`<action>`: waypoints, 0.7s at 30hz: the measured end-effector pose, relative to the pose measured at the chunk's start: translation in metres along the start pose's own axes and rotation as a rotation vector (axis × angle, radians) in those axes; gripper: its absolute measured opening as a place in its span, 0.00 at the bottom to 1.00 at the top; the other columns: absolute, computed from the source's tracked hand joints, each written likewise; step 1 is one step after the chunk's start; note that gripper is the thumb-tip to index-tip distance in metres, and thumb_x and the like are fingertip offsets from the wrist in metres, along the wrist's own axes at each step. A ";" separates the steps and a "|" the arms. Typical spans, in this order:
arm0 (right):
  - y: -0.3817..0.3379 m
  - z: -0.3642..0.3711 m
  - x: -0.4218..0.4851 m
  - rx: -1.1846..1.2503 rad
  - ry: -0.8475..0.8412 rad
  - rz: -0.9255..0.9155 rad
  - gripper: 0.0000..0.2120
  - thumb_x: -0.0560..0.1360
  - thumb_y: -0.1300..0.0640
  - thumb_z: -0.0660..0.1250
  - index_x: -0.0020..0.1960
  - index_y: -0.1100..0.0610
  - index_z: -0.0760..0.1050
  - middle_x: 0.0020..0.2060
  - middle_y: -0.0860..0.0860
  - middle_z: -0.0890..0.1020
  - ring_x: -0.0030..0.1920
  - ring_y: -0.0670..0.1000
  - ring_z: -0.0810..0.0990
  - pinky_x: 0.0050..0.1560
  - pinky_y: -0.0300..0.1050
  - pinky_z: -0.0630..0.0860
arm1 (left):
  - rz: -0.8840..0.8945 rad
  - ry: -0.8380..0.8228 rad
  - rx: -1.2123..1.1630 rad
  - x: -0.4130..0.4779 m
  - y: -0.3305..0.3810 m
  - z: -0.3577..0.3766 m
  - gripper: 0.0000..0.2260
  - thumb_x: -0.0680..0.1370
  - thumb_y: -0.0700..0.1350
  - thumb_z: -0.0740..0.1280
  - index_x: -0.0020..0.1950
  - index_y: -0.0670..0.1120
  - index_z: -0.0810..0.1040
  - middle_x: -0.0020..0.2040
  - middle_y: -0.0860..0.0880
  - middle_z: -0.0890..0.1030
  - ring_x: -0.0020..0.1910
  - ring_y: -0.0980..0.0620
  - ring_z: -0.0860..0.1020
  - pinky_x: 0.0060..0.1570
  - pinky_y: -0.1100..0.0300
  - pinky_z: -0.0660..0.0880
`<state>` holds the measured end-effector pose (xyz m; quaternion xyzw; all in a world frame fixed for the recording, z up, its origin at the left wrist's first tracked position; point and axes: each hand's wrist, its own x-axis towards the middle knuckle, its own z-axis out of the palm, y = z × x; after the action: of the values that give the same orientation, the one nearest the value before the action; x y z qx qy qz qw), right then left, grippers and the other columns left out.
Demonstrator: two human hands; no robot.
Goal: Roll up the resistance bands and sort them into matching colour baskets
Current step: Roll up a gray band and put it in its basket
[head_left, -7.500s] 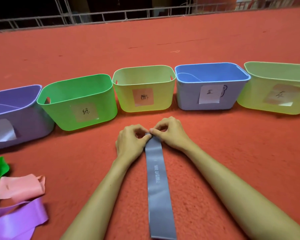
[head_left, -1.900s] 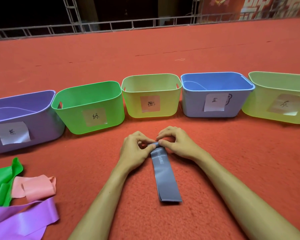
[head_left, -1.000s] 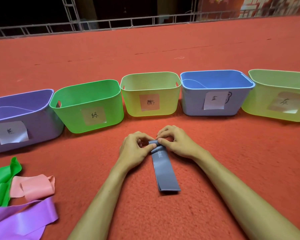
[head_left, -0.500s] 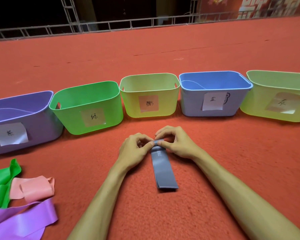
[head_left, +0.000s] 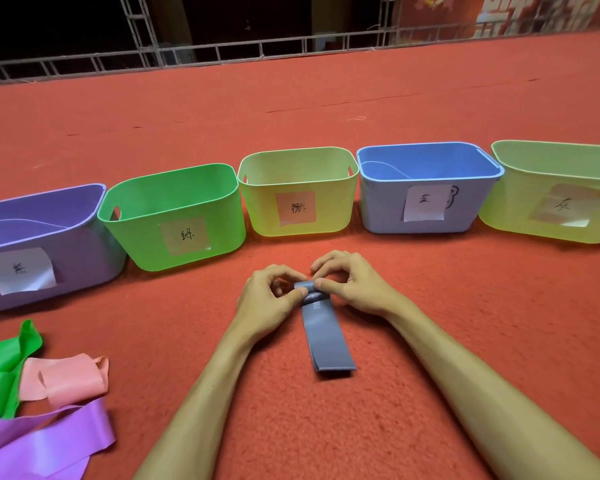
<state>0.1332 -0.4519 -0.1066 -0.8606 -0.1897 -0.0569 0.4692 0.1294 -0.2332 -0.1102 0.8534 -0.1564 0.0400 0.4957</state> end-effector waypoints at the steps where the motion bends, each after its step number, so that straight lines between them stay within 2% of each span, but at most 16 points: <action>1: 0.000 -0.001 0.000 0.037 -0.002 -0.010 0.08 0.73 0.51 0.73 0.47 0.54 0.87 0.54 0.48 0.84 0.57 0.45 0.81 0.64 0.42 0.72 | -0.016 -0.008 0.020 0.001 0.001 -0.001 0.14 0.68 0.62 0.70 0.50 0.61 0.85 0.37 0.62 0.81 0.34 0.56 0.74 0.40 0.53 0.73; 4: 0.000 -0.001 -0.002 0.145 0.001 -0.008 0.08 0.74 0.56 0.73 0.51 0.57 0.86 0.54 0.52 0.85 0.56 0.48 0.83 0.62 0.43 0.76 | -0.034 -0.042 0.115 0.001 0.005 -0.002 0.18 0.70 0.67 0.64 0.52 0.63 0.84 0.41 0.64 0.82 0.40 0.59 0.77 0.42 0.55 0.71; 7: 0.000 -0.002 -0.003 0.219 -0.028 0.006 0.07 0.76 0.60 0.72 0.53 0.59 0.84 0.51 0.54 0.87 0.51 0.48 0.83 0.58 0.49 0.78 | -0.035 -0.042 0.154 0.000 0.007 -0.001 0.13 0.72 0.66 0.65 0.49 0.62 0.83 0.35 0.63 0.79 0.36 0.60 0.75 0.39 0.57 0.66; 9: -0.001 -0.003 -0.003 0.220 -0.058 -0.012 0.07 0.77 0.62 0.72 0.54 0.59 0.82 0.49 0.55 0.87 0.49 0.48 0.83 0.55 0.52 0.79 | -0.036 -0.055 0.132 -0.001 0.005 -0.001 0.11 0.73 0.64 0.67 0.50 0.62 0.83 0.33 0.60 0.79 0.34 0.58 0.74 0.39 0.55 0.69; 13: -0.007 -0.006 -0.005 0.191 -0.086 -0.030 0.09 0.74 0.68 0.71 0.52 0.59 0.79 0.47 0.57 0.84 0.45 0.47 0.80 0.46 0.58 0.79 | -0.029 -0.057 0.099 -0.003 0.005 -0.002 0.11 0.70 0.60 0.71 0.51 0.62 0.84 0.39 0.60 0.83 0.36 0.58 0.75 0.45 0.53 0.75; 15: -0.008 -0.005 -0.004 0.172 -0.081 -0.030 0.10 0.72 0.68 0.71 0.51 0.58 0.78 0.45 0.55 0.83 0.44 0.46 0.80 0.45 0.56 0.78 | -0.030 -0.048 0.104 -0.004 0.006 -0.002 0.11 0.69 0.59 0.72 0.50 0.63 0.84 0.41 0.61 0.84 0.37 0.59 0.75 0.45 0.55 0.75; 18: -0.005 -0.004 -0.003 0.101 -0.053 -0.011 0.08 0.73 0.61 0.74 0.51 0.56 0.80 0.43 0.47 0.84 0.42 0.42 0.79 0.45 0.40 0.74 | -0.033 -0.047 0.107 -0.005 0.006 -0.001 0.11 0.69 0.58 0.72 0.51 0.64 0.84 0.42 0.62 0.84 0.39 0.58 0.77 0.46 0.52 0.77; 21: -0.002 -0.006 -0.002 -0.032 -0.027 -0.003 0.03 0.75 0.56 0.74 0.49 0.52 0.84 0.39 0.44 0.84 0.38 0.42 0.78 0.41 0.38 0.72 | -0.035 -0.049 0.105 -0.005 0.006 -0.001 0.11 0.69 0.58 0.72 0.51 0.64 0.84 0.43 0.62 0.85 0.41 0.57 0.78 0.47 0.51 0.78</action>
<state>0.1314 -0.4566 -0.1017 -0.8685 -0.1962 -0.0489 0.4525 0.1226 -0.2340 -0.1059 0.8815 -0.1512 0.0184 0.4470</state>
